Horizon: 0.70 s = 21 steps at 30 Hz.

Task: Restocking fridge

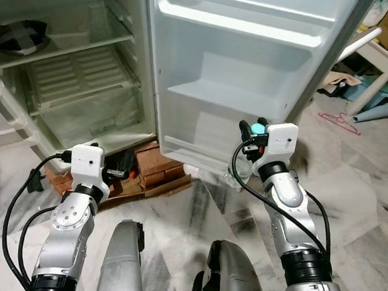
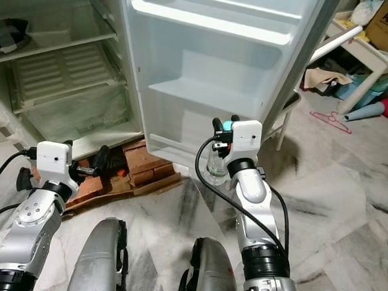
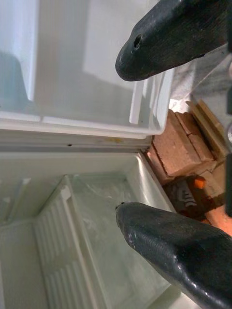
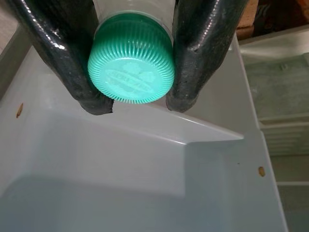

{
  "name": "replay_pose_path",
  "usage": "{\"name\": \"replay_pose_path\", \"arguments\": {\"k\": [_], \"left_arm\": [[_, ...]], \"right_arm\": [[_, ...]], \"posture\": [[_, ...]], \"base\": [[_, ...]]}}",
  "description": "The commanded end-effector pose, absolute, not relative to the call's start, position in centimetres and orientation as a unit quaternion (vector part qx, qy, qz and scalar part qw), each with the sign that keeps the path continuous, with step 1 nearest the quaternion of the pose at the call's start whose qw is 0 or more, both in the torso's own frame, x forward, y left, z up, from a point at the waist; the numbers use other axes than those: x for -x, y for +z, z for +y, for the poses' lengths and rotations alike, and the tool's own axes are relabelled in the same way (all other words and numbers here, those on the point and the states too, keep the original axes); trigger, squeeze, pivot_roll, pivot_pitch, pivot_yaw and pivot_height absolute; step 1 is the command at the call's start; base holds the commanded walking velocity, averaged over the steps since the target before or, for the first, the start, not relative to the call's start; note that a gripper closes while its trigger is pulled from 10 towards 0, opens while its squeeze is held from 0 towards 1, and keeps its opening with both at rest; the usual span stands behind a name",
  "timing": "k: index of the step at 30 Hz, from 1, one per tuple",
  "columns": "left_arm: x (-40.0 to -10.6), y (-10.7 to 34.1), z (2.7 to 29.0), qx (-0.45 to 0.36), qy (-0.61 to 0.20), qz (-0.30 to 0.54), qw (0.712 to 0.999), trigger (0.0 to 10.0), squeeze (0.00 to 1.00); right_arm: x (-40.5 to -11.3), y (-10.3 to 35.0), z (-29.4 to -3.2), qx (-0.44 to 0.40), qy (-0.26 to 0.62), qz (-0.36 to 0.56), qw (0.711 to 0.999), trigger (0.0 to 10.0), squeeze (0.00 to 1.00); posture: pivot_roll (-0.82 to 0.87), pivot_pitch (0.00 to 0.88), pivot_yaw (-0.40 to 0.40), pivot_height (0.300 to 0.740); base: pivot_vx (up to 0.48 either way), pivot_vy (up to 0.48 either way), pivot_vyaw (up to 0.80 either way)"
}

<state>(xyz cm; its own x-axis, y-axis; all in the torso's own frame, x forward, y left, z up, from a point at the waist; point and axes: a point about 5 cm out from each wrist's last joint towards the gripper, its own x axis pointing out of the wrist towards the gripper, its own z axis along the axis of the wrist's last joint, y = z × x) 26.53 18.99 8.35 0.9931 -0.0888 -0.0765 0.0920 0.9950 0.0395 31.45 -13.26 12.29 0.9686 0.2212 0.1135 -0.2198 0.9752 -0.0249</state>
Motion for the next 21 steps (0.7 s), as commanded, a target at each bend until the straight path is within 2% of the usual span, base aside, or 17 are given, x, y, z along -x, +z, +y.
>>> {"name": "replay_pose_path", "arguments": {"k": [1, 21], "left_arm": [[-26.55, 8.61, 19.23, -0.029, -0.041, 0.032, 0.998, 10.0, 0.0], [-26.61, 8.3, 19.29, -0.027, -0.034, 0.036, 0.998, 10.0, 0.0]], "right_arm": [[-31.63, 13.32, -12.86, 0.003, 0.125, -0.079, 0.989, 10.0, 0.0], [-31.38, 13.36, -11.87, 0.012, 0.172, -0.083, 0.982, 10.0, 0.0]], "posture": [[0.07, 0.158, -0.065, 0.641], [0.06, 0.16, -0.07, 0.641]], "base": [[0.307, 0.0, 0.0], [0.367, 0.0, 0.0]]}}
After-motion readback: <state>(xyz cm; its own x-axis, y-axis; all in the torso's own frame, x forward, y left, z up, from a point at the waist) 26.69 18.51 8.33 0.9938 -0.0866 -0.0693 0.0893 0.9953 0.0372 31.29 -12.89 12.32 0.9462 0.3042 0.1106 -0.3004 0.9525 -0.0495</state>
